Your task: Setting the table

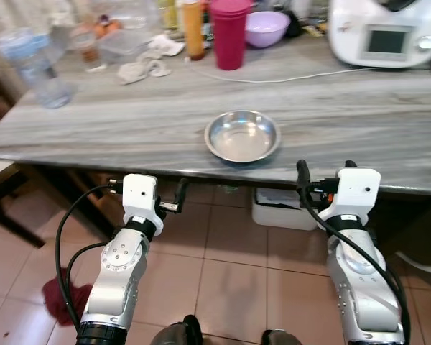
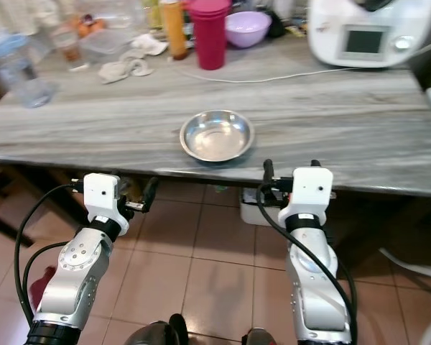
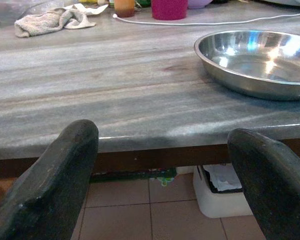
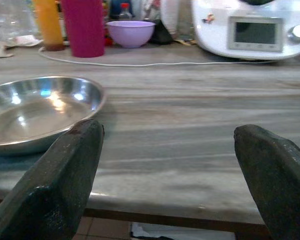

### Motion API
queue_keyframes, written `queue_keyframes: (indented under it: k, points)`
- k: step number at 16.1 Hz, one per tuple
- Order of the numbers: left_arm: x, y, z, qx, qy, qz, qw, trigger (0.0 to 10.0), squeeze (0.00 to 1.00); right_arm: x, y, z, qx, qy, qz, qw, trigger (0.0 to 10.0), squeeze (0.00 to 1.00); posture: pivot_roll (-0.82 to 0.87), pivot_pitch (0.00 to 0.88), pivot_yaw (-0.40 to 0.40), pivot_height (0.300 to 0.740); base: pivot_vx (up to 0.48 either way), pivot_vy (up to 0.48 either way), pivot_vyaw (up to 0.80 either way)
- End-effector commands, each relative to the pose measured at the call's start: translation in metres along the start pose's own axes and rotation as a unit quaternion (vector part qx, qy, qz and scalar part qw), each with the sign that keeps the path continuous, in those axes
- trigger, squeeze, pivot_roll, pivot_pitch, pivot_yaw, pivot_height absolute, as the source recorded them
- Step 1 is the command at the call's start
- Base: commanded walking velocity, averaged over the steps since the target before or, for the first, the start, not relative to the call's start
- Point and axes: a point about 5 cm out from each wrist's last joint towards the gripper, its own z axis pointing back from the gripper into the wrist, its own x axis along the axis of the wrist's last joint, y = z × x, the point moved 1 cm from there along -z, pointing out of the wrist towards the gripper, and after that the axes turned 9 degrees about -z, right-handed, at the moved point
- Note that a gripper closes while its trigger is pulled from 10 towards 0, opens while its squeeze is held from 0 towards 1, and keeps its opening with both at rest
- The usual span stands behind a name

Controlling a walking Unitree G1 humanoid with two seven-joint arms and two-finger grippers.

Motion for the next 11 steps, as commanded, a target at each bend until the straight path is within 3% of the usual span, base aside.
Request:
queue_keyframes:
  k: [1,6,8,11]
  points:
    - [-0.0058,0.0053,0.0027,0.013,0.013,-0.006,1.0,10.0,0.0,0.0034,0.0049,0.0015,0.008,-0.001,-0.008,1.0,10.0,0.0,-0.18,0.137,0.073,0.74,0.0,0.0,0.0]
    - [-0.0075,0.0017,0.0022,0.013,0.018,-0.01,1.0,10.0,0.0,0.0032,0.0096,0.0004,0.019,0.006,-0.008,1.0,10.0,0.0,-0.18,0.138,0.067,0.74,0.0,0.0,0.0]
    - [-0.0091,0.0009,0.0016,0.013,0.021,-0.012,1.0,10.0,0.0,0.0025,0.0114,0.001,0.021,0.01,-0.032,0.999,10.0,0.0,-0.18,0.138,0.067,0.74,-0.276,0.0,0.0]
    - [-0.0081,-0.0011,0.0007,0.009,0.02,-0.013,1.0,10.0,0.0,0.0035,0.0125,0.0009,0.023,0.006,-0.023,0.999,10.0,0.0,-0.18,0.136,0.069,0.74,-0.285,0.0,0.0]
